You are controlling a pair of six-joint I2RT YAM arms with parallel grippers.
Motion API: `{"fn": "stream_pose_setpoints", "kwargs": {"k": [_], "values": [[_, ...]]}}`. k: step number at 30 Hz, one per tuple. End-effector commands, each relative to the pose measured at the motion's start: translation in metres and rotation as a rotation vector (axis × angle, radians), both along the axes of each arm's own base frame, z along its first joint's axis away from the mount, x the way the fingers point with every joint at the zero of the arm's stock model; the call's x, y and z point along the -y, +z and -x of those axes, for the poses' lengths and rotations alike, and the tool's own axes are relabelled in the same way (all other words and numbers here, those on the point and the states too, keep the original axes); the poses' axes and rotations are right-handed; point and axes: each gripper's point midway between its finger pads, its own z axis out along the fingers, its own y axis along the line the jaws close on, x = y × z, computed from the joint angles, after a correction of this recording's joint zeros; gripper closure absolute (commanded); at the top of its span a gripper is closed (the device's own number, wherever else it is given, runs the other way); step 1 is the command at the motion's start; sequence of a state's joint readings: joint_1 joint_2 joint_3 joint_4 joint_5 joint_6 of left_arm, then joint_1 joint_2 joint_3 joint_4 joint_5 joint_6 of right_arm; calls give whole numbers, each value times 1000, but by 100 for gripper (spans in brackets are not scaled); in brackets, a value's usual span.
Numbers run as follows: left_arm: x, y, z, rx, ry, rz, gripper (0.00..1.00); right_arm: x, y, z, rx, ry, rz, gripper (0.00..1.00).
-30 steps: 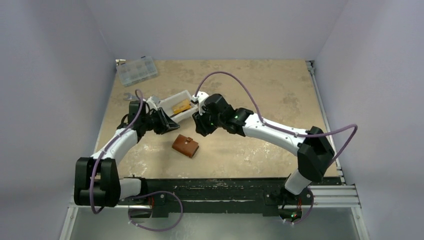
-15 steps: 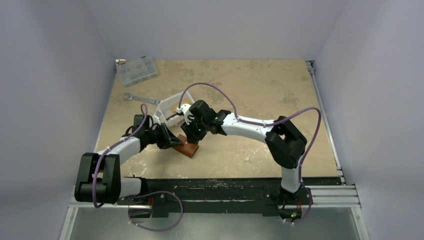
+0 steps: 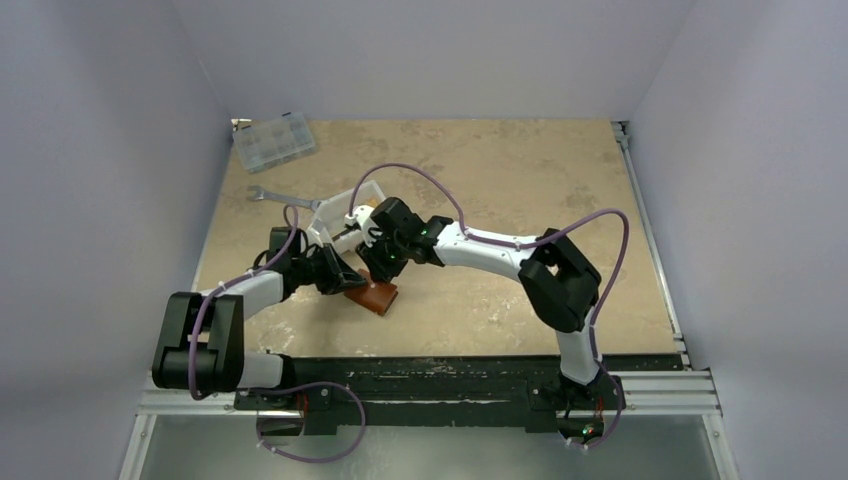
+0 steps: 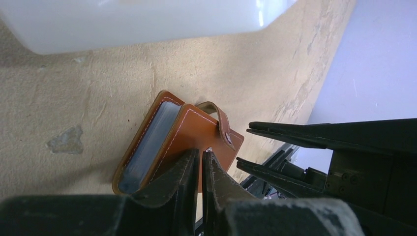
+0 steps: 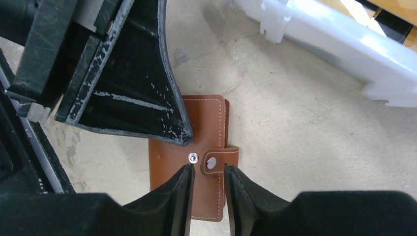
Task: Put the credit cards into the card holder
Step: Close the card holder at the center of the board.
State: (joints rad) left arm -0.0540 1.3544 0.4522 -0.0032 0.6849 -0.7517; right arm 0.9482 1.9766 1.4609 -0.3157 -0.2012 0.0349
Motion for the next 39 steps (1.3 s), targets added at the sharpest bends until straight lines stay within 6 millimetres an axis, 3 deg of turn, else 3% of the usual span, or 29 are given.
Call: {"fn": "stream_pose_setpoints", "kwargs": {"k": [1, 14, 16, 23, 28, 39], "values": [[3, 9, -14, 52, -2, 16, 89, -9, 13, -3, 33, 32, -22, 64], [1, -3, -8, 21, -4, 0, 90, -13, 2, -5, 27, 31, -2, 64], [1, -3, -8, 20, -5, -1, 90, -14, 1, -6, 27, 31, -2, 66], [1, -4, -6, 16, -8, -3, 90, -14, 4, -6, 34, 29, -10, 90], [1, -5, -6, 15, -8, -4, 90, -16, 6, 0, 16, 53, -31, 100], [-5, -15, -5, -13, 19, -44, 96, -8, 16, 7, -146, 48, -175, 100]]}}
